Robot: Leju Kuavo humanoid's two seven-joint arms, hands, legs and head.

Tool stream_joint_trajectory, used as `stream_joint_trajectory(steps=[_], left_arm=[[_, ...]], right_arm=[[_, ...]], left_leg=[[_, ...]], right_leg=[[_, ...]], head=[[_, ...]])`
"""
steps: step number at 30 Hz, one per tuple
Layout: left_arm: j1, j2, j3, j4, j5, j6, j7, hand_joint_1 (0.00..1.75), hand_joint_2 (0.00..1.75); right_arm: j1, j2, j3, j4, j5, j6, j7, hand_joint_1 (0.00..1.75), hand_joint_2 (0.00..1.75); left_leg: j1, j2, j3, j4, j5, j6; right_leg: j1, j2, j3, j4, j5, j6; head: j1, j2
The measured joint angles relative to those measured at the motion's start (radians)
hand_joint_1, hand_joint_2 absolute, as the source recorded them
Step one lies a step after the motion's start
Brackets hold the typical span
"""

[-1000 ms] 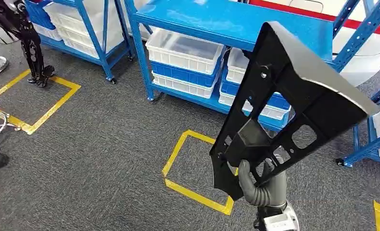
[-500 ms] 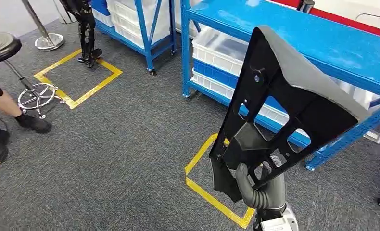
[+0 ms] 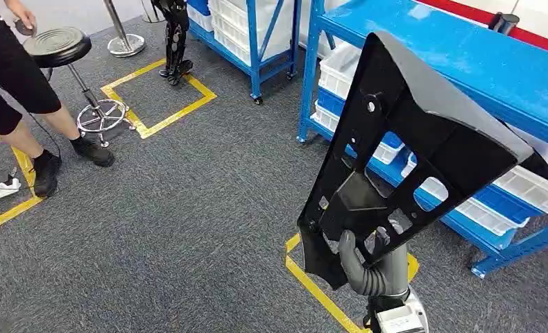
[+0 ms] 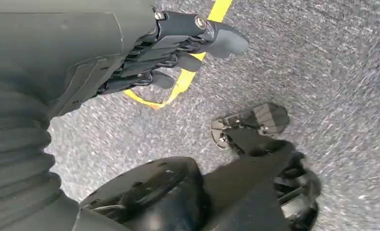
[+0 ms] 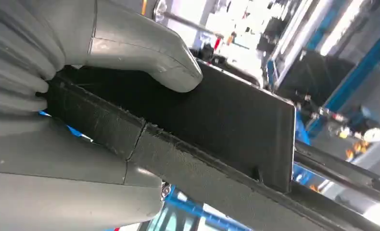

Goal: Take the parts from the cabinet and place them on the table.

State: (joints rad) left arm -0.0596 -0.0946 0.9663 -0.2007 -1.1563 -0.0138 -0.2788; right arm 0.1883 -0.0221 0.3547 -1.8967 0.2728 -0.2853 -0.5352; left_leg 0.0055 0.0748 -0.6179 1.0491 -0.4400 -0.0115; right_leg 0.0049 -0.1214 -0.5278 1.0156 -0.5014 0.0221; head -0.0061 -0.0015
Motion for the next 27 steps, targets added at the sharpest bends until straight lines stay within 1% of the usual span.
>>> stream_joint_trajectory(steps=[1, 2, 3, 4, 5, 6, 7, 8, 9, 24, 25, 26, 27], left_arm=[[0.0, 0.0, 0.001, 0.0, 0.003, 0.003, -0.002, 0.0, 1.75], [0.001, 0.0, 0.002, 0.0, 0.004, 0.003, -0.004, 0.0, 1.75], [0.002, 0.001, 0.003, 0.0, 0.004, 0.001, -0.006, 0.0, 1.75], [0.002, 0.002, 0.004, 0.0, 0.004, -0.004, -0.01, 0.0, 1.75], [0.002, 0.002, 0.004, 0.0, 0.004, -0.006, -0.016, 0.0, 1.75], [0.001, 0.003, 0.004, 0.0, 0.004, -0.008, -0.02, 0.0, 1.75], [-0.002, 0.003, 0.005, 0.0, 0.004, -0.008, -0.024, 0.0, 1.75], [-0.002, 0.004, 0.005, 0.0, 0.005, -0.008, -0.026, 0.0, 1.75], [-0.002, 0.004, 0.006, 0.0, 0.005, -0.008, -0.027, 0.0, 1.75], [-0.002, 0.004, 0.006, 0.0, 0.005, -0.008, -0.027, 0.0, 1.75], [-0.002, 0.004, 0.006, 0.0, 0.005, -0.008, -0.027, 0.0, 1.75], [-0.002, 0.004, 0.007, 0.0, 0.005, -0.008, -0.027, 0.0, 1.75], [-0.002, 0.004, 0.007, 0.0, 0.005, -0.008, -0.027, 0.0, 1.75]], right_arm=[[0.0, 0.0, 0.0, 0.0, 0.0, 0.0, 0.0, 1.75, 1.75], [-0.001, 0.001, 0.001, 0.0, 0.001, 0.0, 0.0, 1.75, 1.75], [-0.002, 0.002, 0.001, 0.0, 0.002, 0.0, 0.0, 1.75, 1.75], [-0.002, 0.002, 0.0, 0.0, 0.002, 0.0, 0.0, 1.75, 1.75], [-0.002, 0.001, 0.001, 0.0, 0.002, 0.0, 0.001, 1.75, 1.75], [-0.001, 0.001, 0.001, -0.001, 0.002, -0.001, 0.0, 1.75, 1.75], [0.0, 0.001, 0.001, 0.0, 0.002, -0.002, 0.0, 1.75, 1.75], [0.003, 0.001, 0.001, 0.0, 0.003, -0.002, 0.0, 1.75, 1.75], [0.004, 0.0, 0.001, 0.0, 0.003, -0.002, 0.0, 1.75, 1.75], [0.004, 0.0, 0.001, 0.0, 0.003, -0.002, 0.0, 1.75, 1.75], [0.005, 0.0, 0.001, 0.0, 0.003, -0.002, 0.0, 1.75, 1.75], [0.006, 0.0, 0.001, 0.001, 0.003, -0.002, 0.0, 1.75, 1.75], [0.007, 0.0, 0.001, 0.001, 0.003, -0.002, 0.0, 1.75, 1.75]], left_leg=[[-0.003, -0.012, -0.004, 0.002, -0.001, 0.007], [-0.008, -0.023, -0.008, 0.002, 0.0, 0.011], [-0.011, -0.037, -0.012, 0.0, 0.002, 0.017], [-0.004, -0.052, -0.005, -0.007, 0.009, 0.027], [-0.001, -0.065, -0.005, -0.01, 0.011, 0.03], [0.001, -0.072, -0.007, -0.01, 0.014, 0.04], [0.002, -0.087, -0.011, -0.01, 0.016, 0.044], [0.001, -0.105, -0.014, -0.01, 0.017, 0.047], [0.001, -0.115, -0.016, -0.01, 0.018, 0.048], [0.001, -0.115, -0.016, -0.01, 0.018, 0.048], [0.001, -0.117, -0.016, -0.01, 0.018, 0.048], [0.001, -0.125, -0.017, -0.01, 0.019, 0.048], [0.001, -0.13, -0.018, -0.01, 0.02, 0.048]], right_leg=[[-0.002, -0.006, 0.008, -0.002, 0.001, 0.002], [-0.003, -0.017, 0.01, -0.005, 0.002, 0.004], [-0.005, -0.029, 0.012, -0.007, 0.001, 0.01], [-0.002, -0.035, 0.01, -0.003, -0.006, 0.018], [-0.01, 0.023, 0.002, 0.02, -0.02, 0.02], [-0.012, 0.076, -0.025, 0.078, -0.05, 0.013], [-0.013, 0.103, -0.068, 0.162, -0.085, 0.007], [-0.014, 0.113, -0.113, 0.25, -0.116, 0.005], [-0.014, 0.115, -0.135, 0.291, -0.127, 0.005], [-0.014, 0.115, -0.135, 0.291, -0.127, 0.005], [-0.014, 0.116, -0.138, 0.297, -0.128, 0.006], [-0.014, 0.117, -0.151, 0.318, -0.13, 0.009], [-0.014, 0.117, -0.155, 0.322, -0.129, 0.01]], head=[[0.005, 0.0], [0.006, 0.0], [0.003, 0.0], [0.005, 0.0], [0.008, 0.0], [0.008, 0.0], [0.015, 0.0], [0.015, 0.0], [0.015, 0.0], [0.015, 0.0], [0.015, 0.0], [0.014, 0.0], [0.014, 0.0]])
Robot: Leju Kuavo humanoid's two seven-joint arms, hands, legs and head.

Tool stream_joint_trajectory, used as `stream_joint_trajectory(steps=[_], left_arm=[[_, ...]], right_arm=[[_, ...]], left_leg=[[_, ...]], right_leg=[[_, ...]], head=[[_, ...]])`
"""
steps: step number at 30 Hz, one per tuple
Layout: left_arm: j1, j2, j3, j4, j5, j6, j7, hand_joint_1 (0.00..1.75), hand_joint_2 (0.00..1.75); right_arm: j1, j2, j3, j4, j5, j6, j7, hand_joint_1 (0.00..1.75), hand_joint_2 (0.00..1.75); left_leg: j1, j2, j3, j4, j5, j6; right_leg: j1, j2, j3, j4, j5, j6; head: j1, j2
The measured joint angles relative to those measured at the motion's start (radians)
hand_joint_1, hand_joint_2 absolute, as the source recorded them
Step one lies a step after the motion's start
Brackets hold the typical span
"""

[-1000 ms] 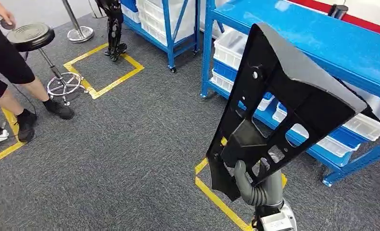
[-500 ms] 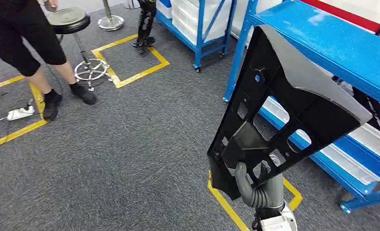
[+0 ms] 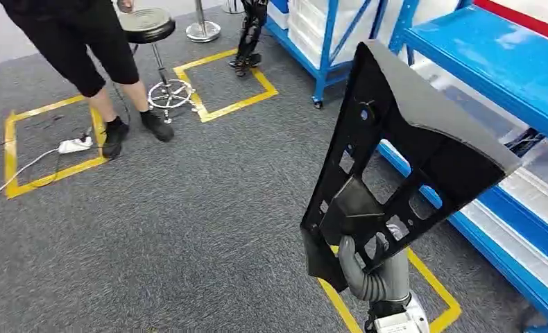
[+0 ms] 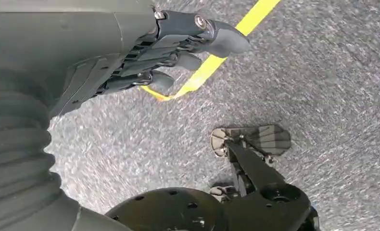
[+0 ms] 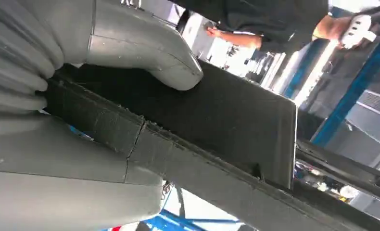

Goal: Take the parts from the cabinet and place them on the table.

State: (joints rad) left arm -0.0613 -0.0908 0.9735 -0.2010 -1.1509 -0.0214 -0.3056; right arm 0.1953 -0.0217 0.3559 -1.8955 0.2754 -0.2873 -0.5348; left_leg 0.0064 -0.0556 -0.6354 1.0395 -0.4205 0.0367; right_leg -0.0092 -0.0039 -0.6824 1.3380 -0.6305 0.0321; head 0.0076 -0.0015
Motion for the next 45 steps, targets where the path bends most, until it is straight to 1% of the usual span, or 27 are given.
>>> stream_joint_trajectory(steps=[1, 3, 4, 6, 7, 8, 9, 10, 11, 12, 13, 14, 15, 16, 20, 21, 23, 27, 28, 30, 31, 32, 37, 38, 40, 43, 45], left_arm=[[0.002, 0.0, 0.001, 0.0, 0.0, 0.0, 0.0, 0.0, 1.75], [0.002, 0.0, 0.002, 0.0, 0.0, 0.0, -0.002, 0.0, 1.75], [0.001, 0.001, 0.002, 0.0, 0.0, 0.0, -0.002, 0.0, 1.75], [0.008, 0.002, 0.002, 0.0, 0.0, -0.001, -0.003, 0.0, 1.75], [0.009, 0.004, 0.002, 0.001, -0.002, -0.006, -0.005, 0.0, 1.75], [0.004, 0.003, 0.002, 0.001, -0.011, -0.005, -0.009, 0.0, 1.75], [0.005, 0.004, 0.002, 0.001, -0.012, 0.0, -0.012, 0.0, 1.75], [0.004, 0.005, 0.002, 0.001, -0.014, 0.004, -0.015, 0.0, 1.75], [0.001, 0.005, 0.002, 0.001, -0.016, 0.004, -0.019, 0.0, 1.75], [0.003, 0.003, 0.002, 0.001, -0.02, 0.004, -0.021, 0.0, 1.75], [-0.001, 0.004, 0.002, 0.0, -0.021, 0.005, -0.023, 0.0, 1.75], [0.0, 0.003, 0.002, 0.001, -0.023, 0.004, -0.023, 0.0, 1.75], [0.0, 0.003, 0.002, 0.001, -0.023, 0.004, -0.023, 0.0, 1.75], [0.0, 0.003, 0.002, 0.0, -0.024, 0.004, -0.023, 0.0, 1.75], [0.009, 0.003, 0.002, 0.001, -0.027, 0.005, -0.022, 0.0, 1.75], [0.011, 0.006, 0.002, 0.001, -0.027, 0.006, -0.022, 0.0, 1.75], [0.008, 0.004, 0.002, 0.001, -0.028, 0.007, -0.021, 0.0, 1.75], [0.005, 0.002, 0.002, 0.001, -0.03, 0.008, -0.021, 0.0, 1.75], [0.005, 0.002, 0.002, 0.001, -0.03, 0.01, -0.02, 0.0, 1.75], [0.006, 0.002, 0.002, 0.001, -0.03, 0.011, -0.02, 0.0, 1.75], [0.006, 0.003, 0.002, 0.001, -0.03, 0.011, -0.02, 0.0, 1.75], [0.004, 0.003, 0.002, 0.001, -0.03, 0.011, -0.02, 0.0, 1.75], [0.003, 0.002, 0.002, 0.001, -0.03, 0.013, -0.028, 0.0, 1.75], [0.003, -0.002, 0.002, 0.001, -0.031, 0.013, -0.031, 0.0, 1.75], [-0.001, -0.001, 0.002, 0.001, -0.032, 0.014, -0.032, 0.0, 1.75], [-0.002, -0.002, 0.002, 0.001, -0.032, 0.016, -0.032, 0.0, 1.75], [0.001, -0.003, 0.002, 0.001, -0.032, 0.021, -0.034, 0.0, 1.75]], right_arm=[[0.001, -0.001, 0.0, 0.0, 0.0, 0.0, 0.0, 1.75, 1.75], [0.001, -0.002, 0.0, 0.0, 0.0, 0.0, 0.0, 1.75, 1.75], [0.002, -0.002, 0.001, 0.0, 0.0, 0.0, 0.0, 1.75, 1.75], [0.0, -0.002, 0.0, 0.0, -0.001, 0.0, 0.0, 1.75, 1.75], [0.0, -0.001, -0.001, 0.0, -0.004, 0.002, 0.0, 1.75, 1.75], [0.007, -0.002, -0.002, 0.0, -0.01, 0.002, 0.0, 1.75, 1.75], [0.007, -0.001, -0.002, 0.0, -0.014, 0.004, -0.002, 1.75, 1.75], [0.007, -0.001, -0.003, 0.0, -0.015, 0.007, -0.002, 1.75, 1.75], [0.005, -0.001, -0.002, 0.0, -0.015, 0.008, -0.002, 1.75, 1.75], [-0.001, 0.001, -0.002, 0.0, -0.015, 0.01, -0.004, 1.75, 1.75], [0.003, 0.001, -0.003, 0.001, -0.018, 0.01, -0.006, 1.75, 1.75], [0.002, 0.0, -0.004, 0.002, -0.018, 0.01, -0.006, 1.75, 1.75], [0.002, 0.0, -0.003, 0.001, -0.018, 0.01, -0.006, 1.75, 1.75], [0.001, 0.0, -0.003, 0.002, -0.018, 0.01, -0.006, 1.75, 1.75], [0.001, 0.0, -0.003, 0.002, -0.018, 0.011, -0.006, 1.75, 1.75], [-0.001, 0.001, -0.003, 0.002, -0.018, 0.012, -0.006, 1.75, 1.75], [0.002, 0.003, -0.004, 0.002, -0.018, 0.012, -0.006, 1.75, 1.75], [0.004, 0.003, -0.006, 0.003, -0.019, 0.012, -0.006, 1.75, 1.75], [0.004, 0.003, -0.006, 0.003, -0.019, 0.012, -0.006, 1.75, 1.75], [0.003, 0.004, -0.007, 0.003, -0.019, 0.012, -0.006, 1.75, 1.75], [0.003, 0.004, -0.007, 0.003, -0.019, 0.012, -0.006, 1.75, 1.75], [0.003, 0.005, -0.008, 0.003, -0.019, 0.012, -0.006, 1.75, 1.75], [0.002, 0.008, -0.008, 0.002, -0.018, 0.008, -0.006, 1.75, 1.75], [0.002, 0.008, -0.008, 0.001, -0.019, 0.007, -0.006, 1.75, 1.75], [0.01, 0.007, -0.009, -0.002, -0.019, 0.003, -0.006, 1.75, 1.75], [0.018, 0.007, -0.01, -0.002, -0.019, 0.001, -0.006, 1.75, 1.75], [0.019, 0.006, -0.011, -0.002, -0.02, -0.002, -0.006, 1.75, 1.75]], left_leg=[[0.0, -0.023, 0.0, 0.0, 0.002, -0.001], [0.003, -0.06, 0.0, 0.0, 0.009, -0.009], [-0.004, -0.084, -0.007, 0.004, 0.012, -0.021], [0.004, -0.112, -0.014, -0.011, 0.027, -0.044], [-0.003, -0.019, -0.035, 0.032, -0.004, -0.048], [0.003, 0.045, -0.118, 0.228, -0.113, -0.053], [0.006, 0.055, -0.109, 0.242, -0.098, -0.057], [0.005, 0.1, 0.006, 0.051, -0.021, -0.052], [-0.007, 0.124, 0.021, 0.011, -0.028, -0.036], [-0.003, 0.07, 0.02, -0.001, -0.017, -0.01], [0.002, 0.007, 0.009, -0.001, -0.009, 0.004], [0.006, -0.046, 0.009, -0.001, -0.003, -0.003], [0.008, -0.06, 0.008, -0.001, -0.002, -0.007], [0.006, -0.072, 0.005, 0.0, 0.001, -0.014], [0.005, -0.11, -0.007, -0.01, 0.015, -0.041], [0.007, -0.093, -0.01, -0.002, 0.012, -0.042], [-0.002, 0.017, -0.043, 0.077, -0.048, -0.046], [0.006, 0.048, -0.141, 0.3, -0.146, -0.054], [0.006, 0.05, -0.139, 0.301, -0.138, -0.055], [0.006, 0.061, -0.074, 0.189, -0.077, -0.054], [0.006, 0.085, -0.019, 0.096, -0.04, -0.051], [0.001, 0.145, 0.026, 0.015, -0.032, -0.048], [-0.011, 0.083, 0.017, 0.001, -0.026, -0.015], [-0.002, 0.071, 0.02, -0.002, -0.022, -0.009], [0.003, 0.047, 0.016, -0.002, -0.016, 0.001], [0.003, -0.002, 0.009, -0.002, -0.012, 0.004], [0.006, -0.035, 0.009, -0.002, -0.009, 0.0]], right_leg=[[-0.002, 0.001, 0.014, -0.042, 0.029, 0.012], [-0.01, 0.034, 0.111, -0.247, 0.113, 0.033], [-0.012, 0.09, 0.138, -0.315, 0.132, 0.022], [-0.001, 0.059, 0.145, -0.313, 0.138, -0.001], [-0.013, 0.023, 0.143, -0.322, 0.15, -0.017], [-0.004, -0.022, 0.143, -0.321, 0.148, -0.027], [-0.002, -0.069, 0.142, -0.321, 0.146, -0.028], [-0.001, -0.099, 0.148, -0.32, 0.141, -0.024], [0.014, -0.119, 0.149, -0.317, 0.135, -0.014], [0.006, -0.108, 0.144, -0.303, 0.12, 0.006], [0.002, -0.001, -0.007, -0.004, 0.006, -0.004], [-0.007, 0.012, 0.059, -0.163, 0.091, 0.029], [-0.013, 0.037, 0.101, -0.249, 0.122, 0.037], [-0.022, 0.09, 0.125, -0.309, 0.133, 0.039], [-0.008, 0.046, 0.133, -0.312, 0.147, 0.004], [-0.024, 0.028, 0.132, -0.317, 0.154, -0.006], [-0.017, 0.006, 0.134, -0.318, 0.152, -0.022], [-0.006, -0.045, 0.132, -0.317, 0.15, -0.029], [-0.005, -0.058, 0.132, -0.317, 0.15, -0.029], [-0.005, -0.084, 0.135, -0.317, 0.147, -0.029], [-0.005, -0.095, 0.139, -0.317, 0.145, -0.027], [0.0, -0.106, 0.144, -0.316, 0.141, -0.02], [0.01, -0.155, 0.151, -0.319, 0.133, 0.003], [0.004, -0.104, 0.138, -0.3, 0.122, 0.009], [0.002, -0.016, 0.081, -0.171, 0.057, -0.002], [-0.003, 0.0, -0.008, 0.001, 0.007, 0.002], [-0.008, 0.003, 0.033, -0.094, 0.056, 0.023]], head=[[0.002, 0.0], [0.001, 0.0], [0.001, 0.0], [0.002, 0.0], [-0.004, 0.0], [-0.014, 0.0], [-0.014, 0.0], [-0.015, 0.0], [-0.01, 0.0], [-0.008, 0.0], [0.001, 0.0], [0.002, 0.0], [0.002, 0.0], [0.005, 0.0], [0.002, 0.0], [0.001, 0.0], [-0.015, 0.0], [-0.015, 0.0], [-0.015, 0.0], [-0.016, 0.0], [-0.015, 0.0], [-0.016, 0.0], [-0.012, 0.0], [-0.009, 0.0], [0.0, 0.0], [-0.001, 0.0], [-0.001, 0.0]])
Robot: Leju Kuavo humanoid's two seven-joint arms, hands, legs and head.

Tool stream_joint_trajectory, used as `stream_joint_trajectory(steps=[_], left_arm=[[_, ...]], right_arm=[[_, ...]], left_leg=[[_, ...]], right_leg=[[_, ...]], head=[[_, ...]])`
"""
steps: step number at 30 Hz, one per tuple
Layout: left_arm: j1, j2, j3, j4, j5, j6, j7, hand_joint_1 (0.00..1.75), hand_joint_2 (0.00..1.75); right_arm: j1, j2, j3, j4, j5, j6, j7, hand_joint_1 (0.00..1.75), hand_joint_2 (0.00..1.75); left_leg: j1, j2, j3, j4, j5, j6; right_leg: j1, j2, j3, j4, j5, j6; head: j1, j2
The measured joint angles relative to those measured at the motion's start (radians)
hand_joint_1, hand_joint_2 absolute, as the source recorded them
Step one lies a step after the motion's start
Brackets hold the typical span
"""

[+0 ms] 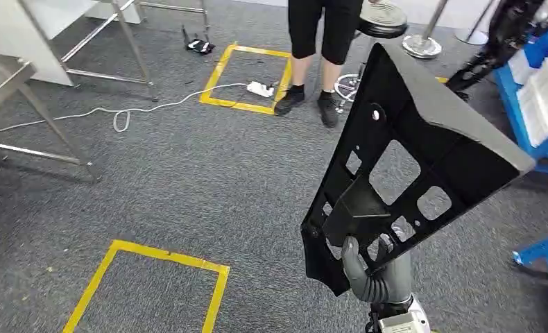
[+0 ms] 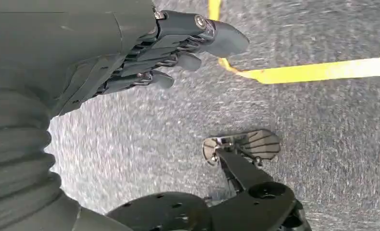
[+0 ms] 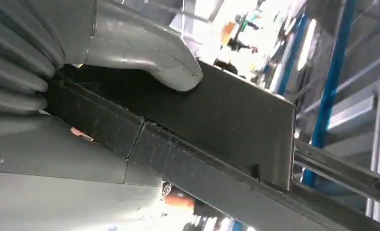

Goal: Take the parts from the cabinet and place them on the table.

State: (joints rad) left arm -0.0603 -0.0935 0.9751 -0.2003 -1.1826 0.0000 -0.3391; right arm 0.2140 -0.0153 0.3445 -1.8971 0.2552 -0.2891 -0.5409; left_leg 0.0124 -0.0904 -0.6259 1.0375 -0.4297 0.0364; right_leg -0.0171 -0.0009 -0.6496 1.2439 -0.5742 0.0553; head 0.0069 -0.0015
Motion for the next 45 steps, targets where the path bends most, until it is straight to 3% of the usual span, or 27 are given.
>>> stream_joint_trajectory(steps=[1, 2, 3, 7, 9, 10, 12, 13, 14, 16, 17, 18, 22, 23, 24, 25, 27, 29, 30, 32, 33, 37, 38, 40, 41, 43, 45], left_arm=[[0.0, 0.0, 0.0, 0.0, 0.0, 0.003, -0.003, 0.0, 1.75], [0.0, 0.0, 0.0, 0.0, 0.0, 0.004, -0.006, 0.0, 1.75], [-0.002, 0.0, 0.0, 0.0, -0.002, 0.007, -0.008, 0.0, 1.75], [0.008, 0.002, 0.0, 0.0, -0.011, 0.011, -0.014, 0.0, 1.75], [0.007, 0.002, 0.0, 0.0, -0.013, 0.012, -0.015, 0.0, 1.75], [0.004, 0.002, 0.0, 0.0, -0.013, 0.012, -0.016, 0.0, 1.75], [0.002, 0.0, 0.0, 0.0, -0.015, 0.012, -0.016, 0.0, 1.75], [0.003, 0.0, 0.0, 0.0, -0.015, 0.012, -0.016, 0.0, 1.75], [0.004, 0.0, 0.0, 0.0, -0.015, 0.013, -0.016, 0.0, 1.75], [0.005, 0.002, 0.0, 0.0, -0.015, 0.014, -0.016, 0.0, 1.75], [0.004, 0.004, 0.0, 0.0, -0.015, 0.014, -0.016, 0.0, 1.75], [0.002, 0.003, 0.0, 0.0, -0.015, 0.014, -0.016, 0.0, 1.75], [0.003, 0.003, 0.0, 0.0, -0.018, 0.014, -0.013, 0.0, 1.75], [0.003, 0.002, 0.0, 0.0, -0.018, 0.014, -0.011, 0.0, 1.75], [0.002, 0.002, 0.0, 0.0, -0.019, 0.015, -0.01, 0.0, 1.75], [0.002, 0.003, 0.0, 0.0, -0.019, 0.015, -0.01, 0.0, 1.75], [0.0, 0.003, 0.0, 0.0, -0.02, 0.015, -0.01, 0.0, 1.75], [0.001, 0.003, 0.0, 0.0, -0.022, 0.015, -0.013, 0.0, 1.75], [0.003, 0.003, 0.0, 0.0, -0.024, 0.015, -0.016, 0.0, 1.75], [0.003, 0.001, 0.0, 0.0, -0.03, 0.015, -0.024, 0.0, 1.75], [0.003, 0.0, 0.0, 0.0, -0.03, 0.016, -0.029, 0.0, 1.75], [0.008, -0.001, 0.0, 0.0, -0.031, 0.024, -0.039, 0.0, 1.75], [0.011, 0.002, 0.0, 0.0, -0.032, 0.025, -0.039, 0.0, 1.75], [0.01, 0.0, 0.0, 0.0, -0.032, 0.028, -0.04, 0.0, 1.75], [0.007, 0.0, 0.0, 0.0, -0.032, 0.028, -0.04, 0.0, 1.75], [0.005, -0.003, 0.0, 0.0, -0.032, 0.027, -0.041, 0.0, 1.75], [0.006, -0.003, 0.0, 0.0, -0.032, 0.028, -0.04, 0.0, 1.75]], right_arm=[[0.0, 0.0, 0.0, 0.0, -0.002, -0.002, 0.0, 1.75, 1.75], [0.0, 0.0, 0.0, 0.0, -0.005, -0.003, 0.0, 1.75, 1.75], [0.001, 0.0, 0.0, 0.0, -0.008, -0.005, 0.0, 1.75, 1.75], [0.0, 0.001, 0.0, 0.0, -0.012, -0.009, 0.001, 1.75, 1.75], [0.002, 0.003, -0.002, 0.0, -0.013, -0.01, 0.002, 1.75, 1.75], [0.004, 0.003, -0.003, 0.0, -0.013, -0.01, 0.002, 1.75, 1.75], [0.006, 0.003, -0.004, 0.0, -0.013, -0.011, 0.002, 1.75, 1.75], [0.006, 0.003, -0.005, 0.0, -0.013, -0.011, 0.002, 1.75, 1.75], [0.006, 0.003, -0.004, 0.0, -0.013, -0.011, 0.002, 1.75, 1.75], [0.006, 0.003, -0.005, 0.0, -0.013, -0.012, 0.002, 1.75, 1.75], [0.006, 0.003, -0.005, 0.0, -0.013, -0.012, 0.002, 1.75, 1.75], [0.007, 0.003, -0.005, 0.0, -0.013, -0.013, 0.002, 1.75, 1.75], [0.007, 0.004, -0.005, -0.001, -0.017, -0.016, 0.003, 1.75, 1.75], [0.007, 0.004, -0.005, -0.002, -0.017, -0.016, 0.003, 1.75, 1.75], [0.007, 0.004, -0.006, -0.002, -0.017, -0.016, 0.005, 1.75, 1.75], [0.009, 0.004, -0.007, -0.003, -0.018, -0.018, 0.005, 1.75, 1.75], [0.013, 0.004, -0.008, -0.002, -0.018, -0.018, 0.005, 1.75, 1.75], [0.017, 0.004, -0.009, -0.001, -0.018, -0.018, 0.006, 1.75, 1.75], [0.017, 0.004, -0.009, -0.001, -0.019, -0.018, 0.006, 1.75, 1.75], [0.017, 0.002, -0.009, -0.001, -0.022, -0.019, 0.006, 1.75, 1.75], [0.017, 0.002, -0.009, -0.001, -0.023, -0.019, 0.007, 1.75, 1.75], [0.017, 0.0, -0.009, -0.001, -0.026, -0.021, 0.009, 1.75, 1.75], [0.017, 0.001, -0.01, -0.001, -0.027, -0.023, 0.009, 1.75, 1.75], [0.019, 0.004, -0.011, -0.002, -0.047, -0.024, 0.016, 1.75, 1.75], [0.02, 0.005, -0.012, -0.001, -0.051, -0.025, 0.019, 1.75, 1.75], [0.02, 0.006, -0.014, -0.001, -0.053, -0.026, 0.02, 1.75, 1.75], [0.02, 0.006, -0.014, -0.001, -0.053, -0.027, 0.021, 1.75, 1.75]], left_leg=[[0.002, -0.018, 0.0, 0.001, 0.002, -0.004], [0.003, -0.031, -0.002, 0.001, 0.005, -0.009], [-0.005, -0.045, -0.007, 0.007, 0.005, -0.017], [0.002, -0.091, -0.02, -0.009, 0.025, -0.047], [-0.007, 0.027, -0.035, 0.035, -0.01, -0.051], [-0.005, 0.063, -0.068, 0.104, -0.053, -0.054], [0.0, 0.083, -0.146, 0.271, -0.126, -0.057], [0.001, 0.085, -0.165, 0.316, -0.133, -0.06], [0.002, 0.087, -0.157, 0.303, -0.117, -0.061], [0.002, 0.104, -0.078, 0.162, -0.045, -0.06], [0.002, 0.137, -0.022, 0.069, -0.009, -0.057], [-0.01, 0.204, 0.004, 0.023, -0.022, -0.055], [-0.018, 0.142, -0.008, 0.014, -0.017, -0.028], [-0.004, 0.127, -0.003, 0.006, -0.009, -0.017], [-0.004, 0.114, -0.004, 0.005, -0.007, -0.012], [-0.004, 0.104, -0.005, 0.005, -0.005, -0.004], [-0.003, 0.068, -0.011, 0.005, -0.003, 0.0], [-0.003, 0.036, -0.012, 0.005, -0.001, 0.001], [-0.003, 0.02, -0.012, 0.005, 0.0, 0.0], [-0.001, -0.013, -0.012, 0.005, 0.005, -0.006], [-0.001, -0.026, -0.014, 0.006, 0.008, -0.011], [-0.005, -0.059, -0.021, -0.003, 0.02, -0.037], [-0.004, -0.059, -0.026, 0.001, 0.022, -0.041], [-0.011, 0.047, -0.049, 0.066, -0.032, -0.047], [-0.007, 0.071, -0.081, 0.138, -0.074, -0.05], [0.0, 0.083, -0.147, 0.29, -0.139, -0.058], [0.006, 0.087, -0.133, 0.277, -0.112, -0.062]], right_leg=[[-0.006, 0.017, 0.048, -0.1, 0.041, 0.013], [-0.015, 0.066, 0.088, -0.182, 0.069, 0.022], [-0.017, 0.114, 0.1, -0.22, 0.071, 0.016], [-0.012, 0.056, 0.108, -0.222, 0.085, -0.019], [-0.018, 0.027, 0.111, -0.225, 0.087, -0.033], [-0.013, 0.01, 0.112, -0.225, 0.086, -0.043], [-0.007, -0.025, 0.112, -0.225, 0.084, -0.047], [-0.006, -0.043, 0.112, -0.225, 0.083, -0.048], [-0.006, -0.057, 0.113, -0.225, 0.082, -0.049], [-0.007, -0.084, 0.12, -0.225, 0.077, -0.046], [-0.006, -0.096, 0.127, -0.224, 0.072, -0.041], [0.003, -0.106, 0.13, -0.224, 0.067, -0.034], [0.014, -0.154, 0.142, -0.234, 0.062, -0.018], [0.011, -0.136, 0.133, -0.226, 0.054, -0.01], [0.008, -0.065, 0.124, -0.197, 0.038, -0.009], [0.006, -0.027, 0.099, -0.141, 0.011, -0.015], [0.005, -0.004, 0.008, 0.034, -0.054, -0.021], [0.005, -0.003, -0.03, 0.09, -0.058, -0.01], [0.004, -0.002, -0.015, 0.048, -0.03, 0.0], [-0.001, 0.019, 0.064, -0.131, 0.047, 0.017], [-0.007, 0.074, 0.098, -0.205, 0.068, 0.017], [0.005, 0.046, 0.106, -0.218, 0.079, -0.02], [-0.011, 0.034, 0.107, -0.224, 0.087, -0.03], [-0.011, 0.019, 0.109, -0.224, 0.089, -0.045], [-0.007, 0.01, 0.109, -0.224, 0.089, -0.047], [-0.005, -0.007, 0.108, -0.224, 0.088, -0.047], [-0.006, -0.017, 0.109, -0.224, 0.088, -0.047]], head=[[0.0, 0.0], [0.001, 0.0], [0.001, 0.0], [0.0, 0.0], [-0.012, 0.0], [-0.016, 0.0], [-0.015, 0.0], [-0.015, 0.0], [-0.015, 0.0], [-0.015, 0.0], [-0.016, 0.0], [-0.016, 0.0], [-0.015, 0.0], [-0.013, 0.0], [-0.009, 0.0], [-0.009, 0.0], [-0.006, 0.0], [-0.007, 0.0], [-0.006, 0.0], [-0.006, 0.0], [-0.005, 0.0], [-0.005, 0.0], [-0.006, 0.0], [-0.017, 0.0], [-0.017, 0.0], [-0.018, 0.0], [-0.018, 0.0]])
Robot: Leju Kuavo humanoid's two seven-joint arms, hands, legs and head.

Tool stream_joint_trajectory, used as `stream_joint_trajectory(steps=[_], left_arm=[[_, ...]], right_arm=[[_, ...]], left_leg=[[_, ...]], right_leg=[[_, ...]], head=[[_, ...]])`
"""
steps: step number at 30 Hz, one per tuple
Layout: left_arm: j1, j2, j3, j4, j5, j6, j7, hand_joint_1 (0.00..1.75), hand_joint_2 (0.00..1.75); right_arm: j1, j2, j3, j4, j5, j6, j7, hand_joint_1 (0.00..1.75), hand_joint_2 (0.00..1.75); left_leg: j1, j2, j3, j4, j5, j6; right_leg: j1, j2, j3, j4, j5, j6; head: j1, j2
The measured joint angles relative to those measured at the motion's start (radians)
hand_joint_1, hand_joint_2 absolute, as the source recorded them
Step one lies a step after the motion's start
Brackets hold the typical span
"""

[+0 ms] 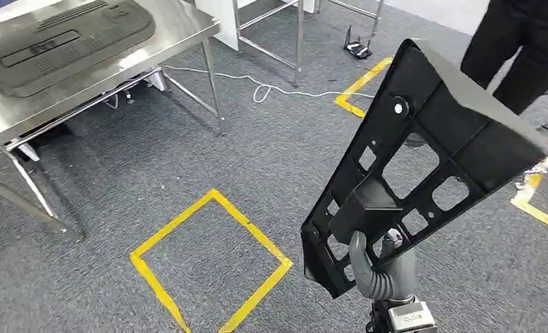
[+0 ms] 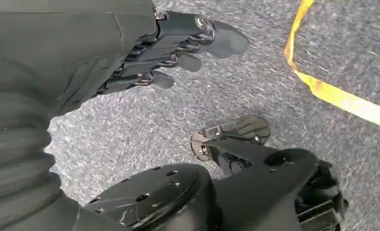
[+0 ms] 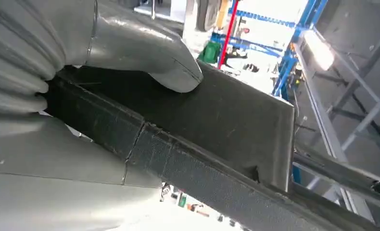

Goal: Take the parts from the cabinet and place them on the table.

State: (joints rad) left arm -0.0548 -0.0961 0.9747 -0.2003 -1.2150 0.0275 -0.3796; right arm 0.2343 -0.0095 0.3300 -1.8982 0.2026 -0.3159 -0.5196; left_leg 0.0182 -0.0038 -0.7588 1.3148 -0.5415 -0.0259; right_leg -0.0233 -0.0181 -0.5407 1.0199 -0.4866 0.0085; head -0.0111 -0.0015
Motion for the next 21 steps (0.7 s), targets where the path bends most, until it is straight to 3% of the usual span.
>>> stream_joint_trajectory(steps=[2, 3, 4, 5, 7, 16, 21], left_arm=[[0.0, 0.002, 0.0, 0.0, 0.0, 0.0, 0.0, 0.0, 1.75], [0.0, 0.002, 0.0, 0.0, 0.0, 0.0, 0.0, 0.0, 1.75], [-0.001, 0.001, 0.0, 0.0, 0.0, -0.001, 0.0, 0.0, 1.75], [-0.002, 0.001, 0.0, 0.0, 0.0, -0.002, 0.0, 0.0, 1.75], [-0.001, -0.002, 0.0, 0.0, 0.0, -0.003, -0.001, 0.0, 1.75], [-0.002, -0.001, 0.0, 0.0, 0.0, -0.003, -0.003, 0.0, 1.75], [-0.002, -0.001, 0.0, 0.0, 0.0, -0.003, -0.01, 0.0, 1.75]], right_arm=[[0.0, 0.001, 0.0, 0.0, -0.002, -0.002, 0.002, 1.75, 1.75], [-0.001, 0.003, -0.001, 0.0, -0.003, -0.004, 0.004, 1.75, 1.75], [0.0, 0.006, -0.002, 0.0, -0.005, -0.006, 0.005, 1.75, 1.75], [-0.002, 0.006, -0.002, 0.0, -0.006, -0.007, 0.005, 1.75, 1.75], [-0.001, 0.007, -0.002, -0.001, -0.008, -0.008, 0.005, 1.75, 1.75], [-0.003, 0.012, -0.003, 0.0, -0.012, -0.008, 0.006, 1.75, 1.75], [-0.003, 0.013, -0.003, 0.0, -0.012, -0.008, 0.006, 1.75, 1.75]], left_leg=[[0.004, 0.005, 0.091, -0.161, 0.075, -0.001], [0.005, 0.014, 0.139, -0.244, 0.097, 0.001], [0.0, 0.018, 0.148, -0.262, 0.082, 0.003], [-0.001, 0.013, 0.143, -0.263, 0.085, 0.01], [-0.001, 0.011, 0.142, -0.268, 0.09, 0.01], [-0.014, 0.003, 0.14, -0.267, 0.088, 0.026], [-0.014, 0.003, 0.14, -0.266, 0.088, 0.027]], right_leg=[[-0.003, -0.004, 0.004, 0.0, -0.003, 0.004], [-0.001, -0.005, 0.007, 0.001, -0.007, 0.01], [0.011, -0.006, 0.003, 0.005, -0.009, 0.016], [0.01, -0.006, 0.001, 0.003, -0.009, 0.02], [0.012, -0.007, 0.001, 0.004, -0.009, 0.011], [0.008, -0.011, -0.002, -0.013, -0.003, 0.025], [0.007, -0.011, -0.001, -0.013, -0.002, 0.035]], head=[[0.0, 0.0], [-0.001, 0.0], [-0.002, 0.0], [0.003, 0.0], [0.002, 0.0], [0.002, 0.0], [0.002, 0.0]])
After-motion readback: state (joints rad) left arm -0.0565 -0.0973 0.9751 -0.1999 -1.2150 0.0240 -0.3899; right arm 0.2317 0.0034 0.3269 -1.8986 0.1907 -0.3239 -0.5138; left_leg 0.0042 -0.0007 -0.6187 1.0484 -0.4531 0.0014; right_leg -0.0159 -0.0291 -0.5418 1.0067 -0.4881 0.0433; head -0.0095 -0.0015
